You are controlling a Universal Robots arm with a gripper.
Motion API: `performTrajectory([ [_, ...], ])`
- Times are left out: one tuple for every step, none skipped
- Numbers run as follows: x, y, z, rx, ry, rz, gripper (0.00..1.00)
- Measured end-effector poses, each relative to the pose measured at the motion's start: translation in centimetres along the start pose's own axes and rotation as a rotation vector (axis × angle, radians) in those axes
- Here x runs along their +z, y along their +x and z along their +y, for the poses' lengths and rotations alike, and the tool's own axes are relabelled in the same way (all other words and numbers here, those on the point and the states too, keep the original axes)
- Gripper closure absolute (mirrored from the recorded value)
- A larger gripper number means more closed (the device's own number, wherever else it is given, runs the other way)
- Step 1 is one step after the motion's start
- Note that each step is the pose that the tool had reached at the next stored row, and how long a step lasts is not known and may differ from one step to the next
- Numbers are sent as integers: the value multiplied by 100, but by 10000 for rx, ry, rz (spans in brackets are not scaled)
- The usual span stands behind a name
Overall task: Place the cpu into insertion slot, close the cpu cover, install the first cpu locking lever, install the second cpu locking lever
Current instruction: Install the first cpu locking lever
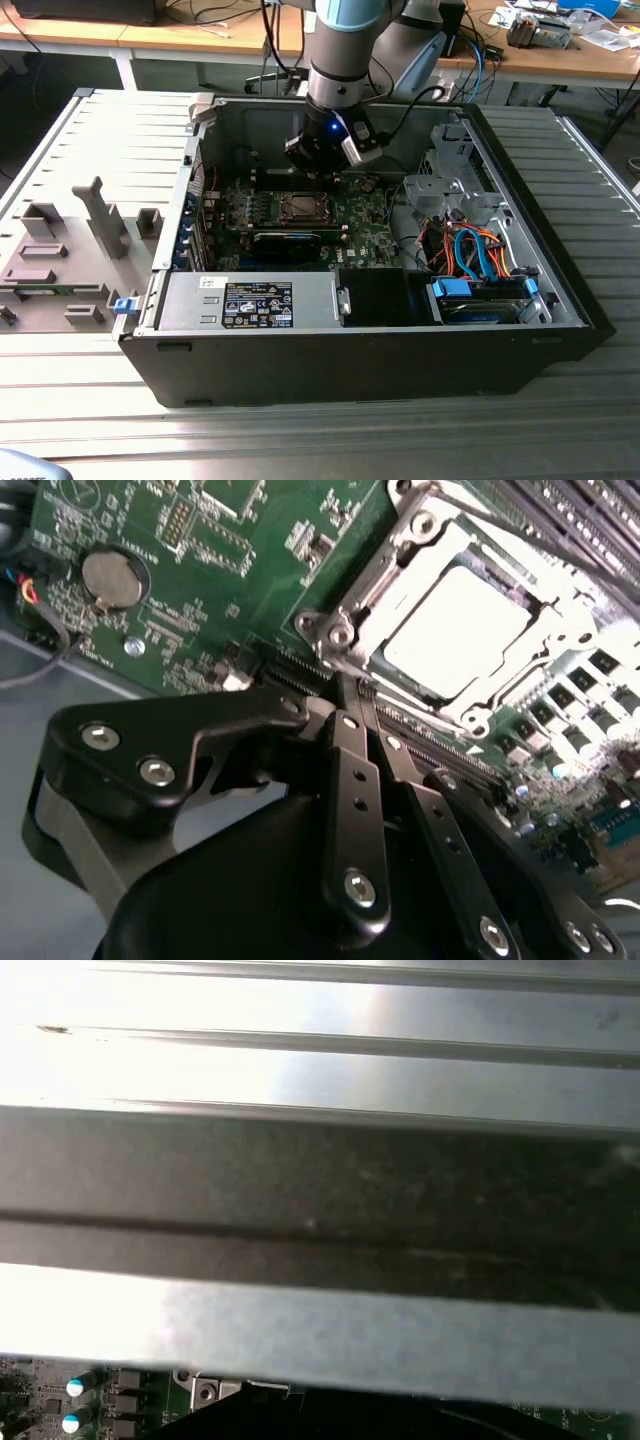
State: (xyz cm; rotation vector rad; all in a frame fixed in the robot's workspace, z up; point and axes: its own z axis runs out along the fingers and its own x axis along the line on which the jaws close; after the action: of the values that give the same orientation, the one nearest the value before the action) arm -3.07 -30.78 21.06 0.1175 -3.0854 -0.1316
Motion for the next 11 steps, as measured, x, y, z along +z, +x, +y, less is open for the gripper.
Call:
performTrajectory([
  [-3,23,2,-1,-24,-19,89],
  [-8,42,4,-5,-37,-37,89],
  [-11,59,5,-7,-46,-57,89],
  [-13,75,-5,-7,-53,-75,89],
  [-14,79,-25,-10,-53,-76,89],
  [-18,83,-71,-8,-54,-78,89],
  [-22,87,-115,-9,-53,-76,89],
  [-27,93,-186,-7,-54,-77,89],
  [-31,97,-236,-7,-53,-76,89],
  [-37,103,-320,-10,-53,-76,89],
  [-42,108,-387,-8,-53,-76,89],
])
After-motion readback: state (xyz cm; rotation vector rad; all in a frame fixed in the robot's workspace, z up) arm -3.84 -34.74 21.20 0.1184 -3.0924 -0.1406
